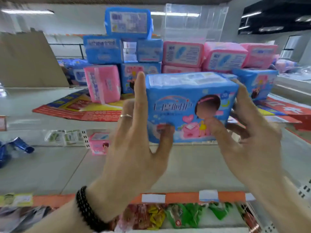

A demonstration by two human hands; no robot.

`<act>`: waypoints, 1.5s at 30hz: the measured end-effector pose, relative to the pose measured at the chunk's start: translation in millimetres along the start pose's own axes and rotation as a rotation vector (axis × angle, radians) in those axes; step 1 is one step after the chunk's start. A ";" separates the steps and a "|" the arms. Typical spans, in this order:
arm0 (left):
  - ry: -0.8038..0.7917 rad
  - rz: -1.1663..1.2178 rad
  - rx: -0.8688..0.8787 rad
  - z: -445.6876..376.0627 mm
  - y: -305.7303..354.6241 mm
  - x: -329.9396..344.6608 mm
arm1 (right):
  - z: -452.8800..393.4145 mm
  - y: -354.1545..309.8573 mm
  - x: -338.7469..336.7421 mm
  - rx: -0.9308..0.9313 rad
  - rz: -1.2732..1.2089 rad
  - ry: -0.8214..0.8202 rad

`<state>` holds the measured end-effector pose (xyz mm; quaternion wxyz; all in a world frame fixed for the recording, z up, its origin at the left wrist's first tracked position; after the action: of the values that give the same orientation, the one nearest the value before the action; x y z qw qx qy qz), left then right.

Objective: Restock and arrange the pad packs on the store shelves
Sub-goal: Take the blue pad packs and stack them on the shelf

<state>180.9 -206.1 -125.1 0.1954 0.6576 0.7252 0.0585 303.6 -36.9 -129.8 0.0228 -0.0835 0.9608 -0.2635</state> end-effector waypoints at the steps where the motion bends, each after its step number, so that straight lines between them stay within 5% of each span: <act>1: -0.014 -0.016 0.008 10.8 3.6 0.7 | 10.6 0.4 -8.3 0.004 0.017 0.009; 9: -0.208 0.065 0.040 101.1 7.4 12.3 | 105.9 32.3 -53.2 0.249 0.054 -0.006; 22: -0.475 0.098 -0.467 175.0 -158.4 27.2 | 196.3 87.8 70.9 0.504 0.007 -0.308; 30: -0.307 0.157 -0.868 184.2 -295.5 34.6 | 211.3 141.9 178.5 0.552 0.007 -0.383; 45: -0.224 0.012 -1.012 195.4 -422.2 113.6 | 202.2 249.7 311.2 0.466 0.026 -0.544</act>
<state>-148.5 -182.9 -472.1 0.5650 0.4873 0.5770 0.3323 -22.3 19.4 -431.0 0.2993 -0.1307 0.8347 -0.4435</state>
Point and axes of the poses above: each hand's wrist, its own z-axis away from the middle knuckle, its own x-axis out of the palm, y = z × x, the point moved 10 cm from there along -z, towards the middle knuckle, and after that the axes turned 14 degrees about y, right-handed, at the moved point
